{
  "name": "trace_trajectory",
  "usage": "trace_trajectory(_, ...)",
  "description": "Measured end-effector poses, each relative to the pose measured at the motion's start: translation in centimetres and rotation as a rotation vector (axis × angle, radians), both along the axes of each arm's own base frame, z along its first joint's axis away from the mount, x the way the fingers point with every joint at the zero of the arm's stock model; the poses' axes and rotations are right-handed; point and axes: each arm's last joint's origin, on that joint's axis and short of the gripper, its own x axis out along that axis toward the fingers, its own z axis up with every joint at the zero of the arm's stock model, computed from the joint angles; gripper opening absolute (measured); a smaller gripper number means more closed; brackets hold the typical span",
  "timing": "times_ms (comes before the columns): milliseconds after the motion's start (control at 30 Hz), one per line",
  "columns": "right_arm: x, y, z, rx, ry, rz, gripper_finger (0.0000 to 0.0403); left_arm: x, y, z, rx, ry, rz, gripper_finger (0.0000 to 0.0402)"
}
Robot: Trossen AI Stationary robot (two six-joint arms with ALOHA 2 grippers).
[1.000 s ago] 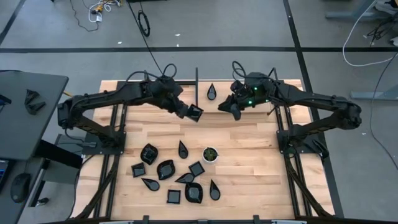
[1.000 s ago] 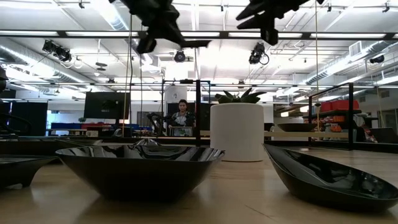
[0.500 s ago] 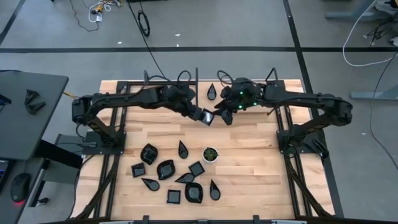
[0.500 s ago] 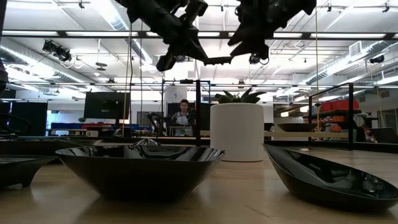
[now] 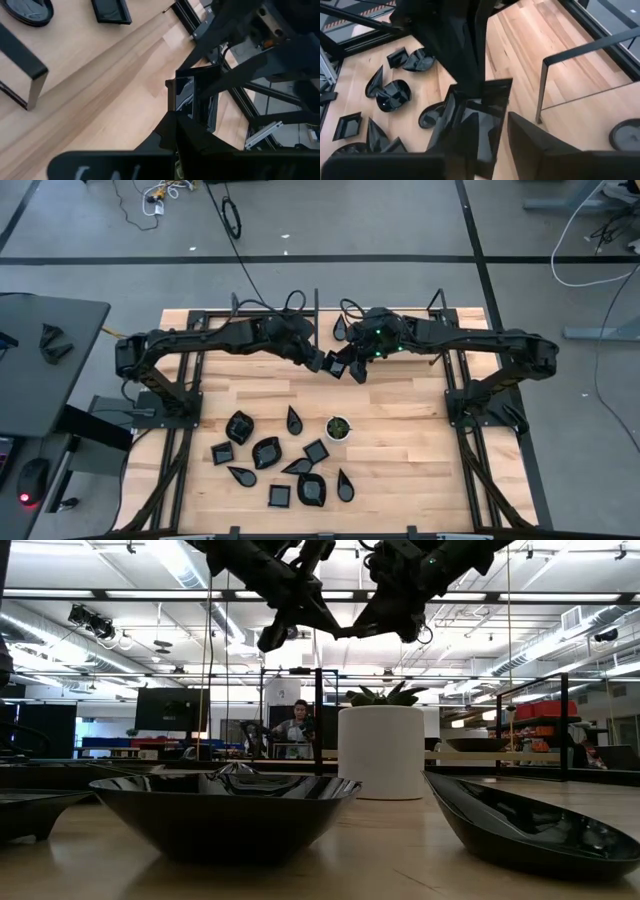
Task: Pick & Place Mini shaped plates
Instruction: Stack the square plate on top of the square plate on the shelf
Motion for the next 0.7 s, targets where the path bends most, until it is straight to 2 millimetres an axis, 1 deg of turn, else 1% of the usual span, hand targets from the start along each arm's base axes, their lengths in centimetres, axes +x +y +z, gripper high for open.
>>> trace_trajectory(300, 0.22, -0.04, 0.16, -0.009, -0.026, 0.0, 0.0038, -0.02, -0.01, -0.03, 0.0, 0.003, -0.001, 0.001)
trace_trajectory(467, 0.19, -0.06, 0.12, -0.01, -0.022, -0.004, 0.0008, 0.0, -0.02, -0.01, 0.001, 0.001, -0.002, 0.0011)
trace_trajectory(600, 0.1, -0.06, 0.03, -0.003, -0.007, -0.008, 0.0005, 0.03, -0.02, 0.04, 0.025, -0.005, -0.022, 0.0018)
trace_trajectory(700, -0.46, -0.37, -0.56, -0.006, 0.072, -0.04, 0.0006, 0.04, -0.01, 0.15, 0.032, -0.014, -0.023, 0.0043)
